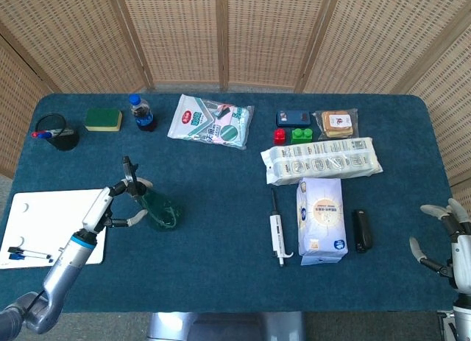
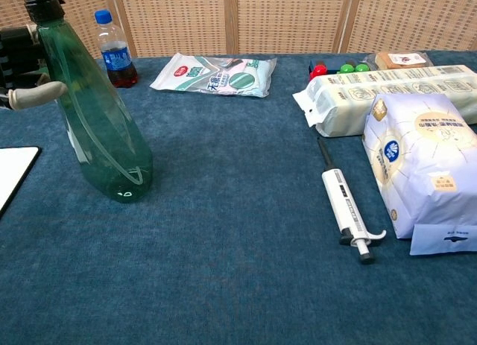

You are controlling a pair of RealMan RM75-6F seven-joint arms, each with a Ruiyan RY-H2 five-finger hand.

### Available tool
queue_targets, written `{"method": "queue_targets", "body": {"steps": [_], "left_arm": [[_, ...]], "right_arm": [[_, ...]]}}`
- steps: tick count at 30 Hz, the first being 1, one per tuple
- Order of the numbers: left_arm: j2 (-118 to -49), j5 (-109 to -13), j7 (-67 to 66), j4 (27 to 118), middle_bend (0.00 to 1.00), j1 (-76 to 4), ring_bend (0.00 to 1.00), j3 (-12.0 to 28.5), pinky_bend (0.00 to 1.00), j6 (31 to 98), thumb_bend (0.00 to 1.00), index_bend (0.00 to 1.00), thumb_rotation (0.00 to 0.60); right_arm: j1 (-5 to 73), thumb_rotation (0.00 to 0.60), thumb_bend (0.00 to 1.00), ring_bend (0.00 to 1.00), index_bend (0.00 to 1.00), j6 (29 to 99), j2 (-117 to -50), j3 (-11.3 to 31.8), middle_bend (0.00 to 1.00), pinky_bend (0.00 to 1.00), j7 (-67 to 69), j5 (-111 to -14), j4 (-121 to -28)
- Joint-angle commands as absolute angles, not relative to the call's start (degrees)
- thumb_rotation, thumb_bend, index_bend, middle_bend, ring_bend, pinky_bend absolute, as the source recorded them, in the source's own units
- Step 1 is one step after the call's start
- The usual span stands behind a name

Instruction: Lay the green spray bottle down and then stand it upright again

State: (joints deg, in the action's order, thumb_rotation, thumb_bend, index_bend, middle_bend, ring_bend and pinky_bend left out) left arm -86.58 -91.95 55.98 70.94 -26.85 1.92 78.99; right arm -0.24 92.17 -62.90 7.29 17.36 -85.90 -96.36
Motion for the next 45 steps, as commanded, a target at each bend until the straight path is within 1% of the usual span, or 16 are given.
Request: {"method": "queue_targets", "body": {"steps": [1, 10, 15, 18, 23, 28, 32, 34, 36, 45], "left_arm": [[-86.7, -92.0, 55.8, 70.8, 0.34, -26.6, 0.27, 1.8, 0.47, 79.2, 0.41, 0.43, 0.6], [-86.7, -92.4, 55.0, 70.5, 0.29, -26.1, 0.21, 1.4, 0.43, 79.7, 0.41, 0.4, 0.596], [-86.6, -92.6, 54.3, 70.5, 0.28, -26.1, 0.19, 1.1, 0.41, 79.5, 0.41, 0.38, 0.542], [-86.5, -92.7, 54.0, 70.5, 0.26, -26.0, 0.18, 1.0, 0.4, 79.6, 0.41, 0.36, 0.489], [-86.4, -92.7, 53.7, 70.6, 0.24, -25.9, 0.18, 1.0, 0.4, 79.5, 0.39, 0.34, 0.423], [-86.5, -92.7, 53.5, 70.6, 0.22, -25.8, 0.16, 1.1, 0.39, 79.7, 0.38, 0.3, 0.387], [-86.4, -92.7, 53.4, 70.5, 0.19, -25.7, 0.15, 1.0, 0.38, 79.8, 0.36, 0.27, 0.328], [-86.4, -92.8, 53.3, 70.4, 0.18, -25.6, 0.14, 0.9, 0.38, 79.9, 0.35, 0.25, 0.308], [-86.3, -92.8, 53.2, 70.4, 0.17, -25.5, 0.14, 0.9, 0.38, 80.0, 0.34, 0.24, 0.296], [-85.6, -93.0, 53.5, 70.3, 0.16, -24.6, 0.13, 0.3, 0.37, 80.8, 0.34, 0.23, 0.28]], "right_arm": [[-0.3, 0.6, 0.38, 0.08, 0.26, 92.2, -62.8, 7.3, 0.3, 0.18, 17.5, -85.9, -96.4], [-0.2, 0.6, 0.37, 0.08, 0.26, 92.3, -62.8, 7.3, 0.3, 0.18, 17.7, -86.2, -96.7], [-0.2, 0.6, 0.38, 0.08, 0.26, 92.4, -62.7, 7.3, 0.3, 0.18, 17.9, -86.2, -96.7], [-0.2, 0.6, 0.38, 0.08, 0.26, 92.4, -62.7, 7.3, 0.3, 0.18, 18.0, -86.2, -96.6], [-0.1, 0.6, 0.38, 0.08, 0.26, 92.3, -62.8, 7.4, 0.3, 0.18, 18.1, -86.2, -96.5], [0.0, 0.6, 0.38, 0.08, 0.26, 92.3, -62.7, 7.4, 0.3, 0.18, 18.2, -86.2, -96.5], [0.0, 0.6, 0.39, 0.08, 0.26, 92.3, -62.6, 7.4, 0.3, 0.18, 18.3, -86.2, -96.5], [0.0, 0.6, 0.39, 0.08, 0.26, 92.3, -62.7, 7.4, 0.3, 0.18, 18.3, -86.2, -96.5], [0.0, 0.6, 0.39, 0.08, 0.26, 92.3, -62.7, 7.4, 0.3, 0.18, 18.3, -86.2, -96.5], [0.2, 0.6, 0.39, 0.08, 0.26, 92.1, -62.7, 7.5, 0.3, 0.18, 18.3, -86.1, -96.7]]}}
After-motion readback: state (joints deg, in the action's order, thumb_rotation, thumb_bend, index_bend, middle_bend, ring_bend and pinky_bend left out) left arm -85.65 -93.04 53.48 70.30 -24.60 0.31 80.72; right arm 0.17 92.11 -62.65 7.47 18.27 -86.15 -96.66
